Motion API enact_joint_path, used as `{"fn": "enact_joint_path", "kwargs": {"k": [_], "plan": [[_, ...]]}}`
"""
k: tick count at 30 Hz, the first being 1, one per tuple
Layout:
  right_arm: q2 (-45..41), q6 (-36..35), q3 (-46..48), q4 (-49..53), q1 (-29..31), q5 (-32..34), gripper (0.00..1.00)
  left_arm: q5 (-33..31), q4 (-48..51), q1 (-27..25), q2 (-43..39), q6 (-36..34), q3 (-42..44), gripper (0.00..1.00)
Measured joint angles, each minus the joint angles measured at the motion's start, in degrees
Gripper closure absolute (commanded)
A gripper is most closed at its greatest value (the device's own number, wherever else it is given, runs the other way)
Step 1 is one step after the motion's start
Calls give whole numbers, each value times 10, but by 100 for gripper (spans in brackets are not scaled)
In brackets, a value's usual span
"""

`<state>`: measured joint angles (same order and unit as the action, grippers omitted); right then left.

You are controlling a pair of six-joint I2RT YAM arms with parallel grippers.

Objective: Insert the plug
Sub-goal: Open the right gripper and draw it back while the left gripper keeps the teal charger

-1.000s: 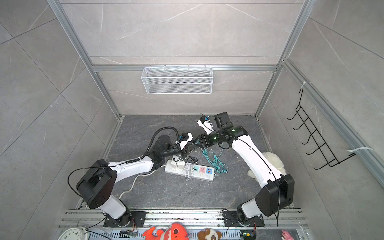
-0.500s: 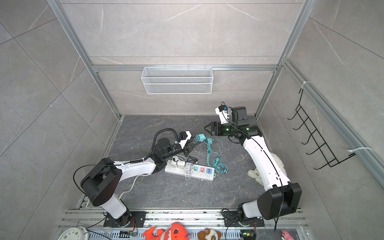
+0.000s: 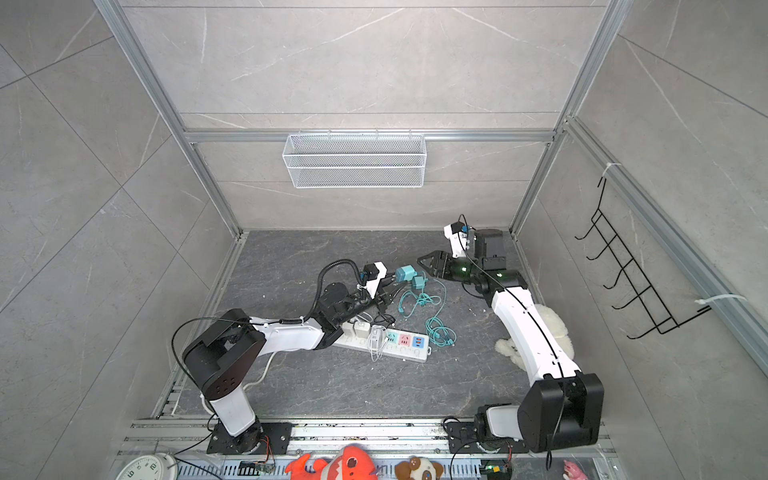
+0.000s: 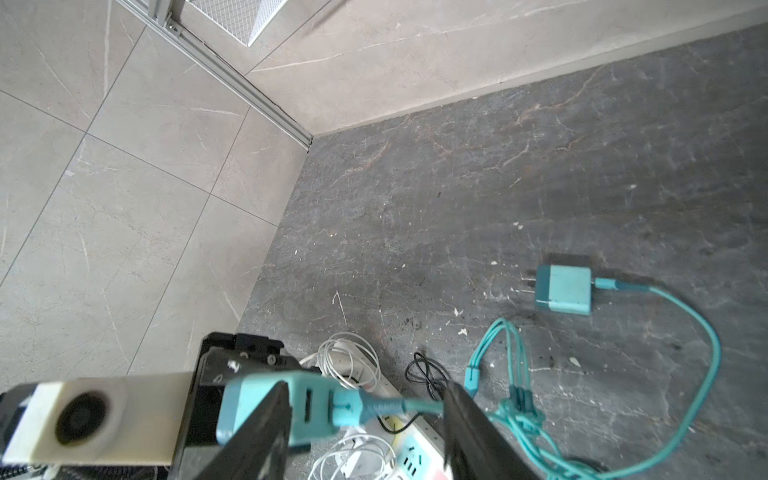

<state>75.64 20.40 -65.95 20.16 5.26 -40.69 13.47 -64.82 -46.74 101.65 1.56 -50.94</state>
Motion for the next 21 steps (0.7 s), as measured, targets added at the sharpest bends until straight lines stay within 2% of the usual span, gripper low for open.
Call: {"fn": "enact_joint_path", "kwargs": {"k": [5, 8, 11, 15, 21], "plan": [[-53, 23, 82, -41, -6, -19, 52, -30, -15, 0, 1, 4, -17, 96], [-78, 27, 119, -32, -18, -19, 55, -48, -38, 0, 9, 9, -31, 96], [-94, 29, 120, -21, -45, -14, 59, -71, -64, 0, 24, 20, -37, 96], [-102, 38, 112, -21, -67, -11, 60, -96, -80, 0, 38, 30, -36, 97], [-20, 75, 43, -82, -68, -62, 60, -119, -100, 0, 35, 30, -8, 99]]}}
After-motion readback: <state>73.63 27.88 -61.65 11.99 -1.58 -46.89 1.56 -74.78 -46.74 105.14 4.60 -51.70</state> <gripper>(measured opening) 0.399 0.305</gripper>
